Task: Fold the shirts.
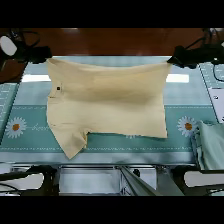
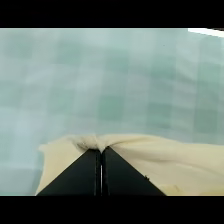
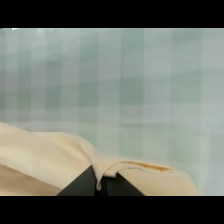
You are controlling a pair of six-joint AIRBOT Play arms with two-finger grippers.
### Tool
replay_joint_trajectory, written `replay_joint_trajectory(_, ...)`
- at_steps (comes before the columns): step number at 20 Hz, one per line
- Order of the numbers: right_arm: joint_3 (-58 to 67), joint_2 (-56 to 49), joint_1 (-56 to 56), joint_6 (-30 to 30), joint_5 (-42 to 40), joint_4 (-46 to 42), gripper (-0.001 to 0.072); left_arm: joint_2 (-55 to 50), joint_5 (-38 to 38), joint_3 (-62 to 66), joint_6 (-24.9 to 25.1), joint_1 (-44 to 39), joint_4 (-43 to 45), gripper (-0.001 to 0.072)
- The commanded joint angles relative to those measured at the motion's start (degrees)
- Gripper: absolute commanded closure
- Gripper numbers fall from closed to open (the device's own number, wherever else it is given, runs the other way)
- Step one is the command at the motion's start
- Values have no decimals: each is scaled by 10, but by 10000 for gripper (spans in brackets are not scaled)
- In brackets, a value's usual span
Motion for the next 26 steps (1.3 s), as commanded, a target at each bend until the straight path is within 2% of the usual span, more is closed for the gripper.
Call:
replay_joint_trajectory(1,63,-109,0,2,-21,49,674,-80,10,40,-23,2,-45,691)
replay_joint_trajectory(3,73,-128,0,5,1,54,674,-93,-14,41,-16,11,-91,691)
replay_joint_trajectory(4,73,-128,0,0,26,48,674,-93,-45,44,20,20,-119,692)
replay_joint_trajectory(6,73,-116,-16,-15,88,45,674,-86,-151,64,124,45,-155,692)
replay_joint_trajectory(7,73,-110,-26,-21,120,45,674,-82,-205,70,158,59,-156,691)
replay_joint_trajectory(9,73,-104,-38,-31,177,44,674,-82,-302,68,195,87,-156,691)
replay_joint_trajectory(10,71,-104,-37,-34,200,24,674,-84,-326,60,200,97,-156,691)
replay_joint_trajectory(12,52,-104,-21,-33,215,-37,675,-86,-327,22,200,107,-163,692)
replay_joint_trajectory(15,-7,-109,5,-24,209,-115,674,-101,-327,-41,208,106,-171,691)
replay_joint_trajectory(17,-34,-122,11,-9,198,-116,673,-114,-327,-66,207,106,-183,688)
replay_joint_trajectory(18,-34,-128,13,11,198,-114,626,-118,-330,-69,201,106,-185,602)
replay_joint_trajectory(19,-33,-129,13,30,198,-114,307,-119,-333,-70,195,106,-185,218)
replay_joint_trajectory(20,-24,-124,8,29,209,-114,95,-116,-337,-70,191,108,-185,2)
replay_joint_trajectory(24,-16,-40,-36,23,255,-168,93,-76,-364,-75,210,134,-183,2)
replay_joint_trajectory(26,-61,33,-70,21,235,-204,93,-28,-358,-116,214,172,-184,2)
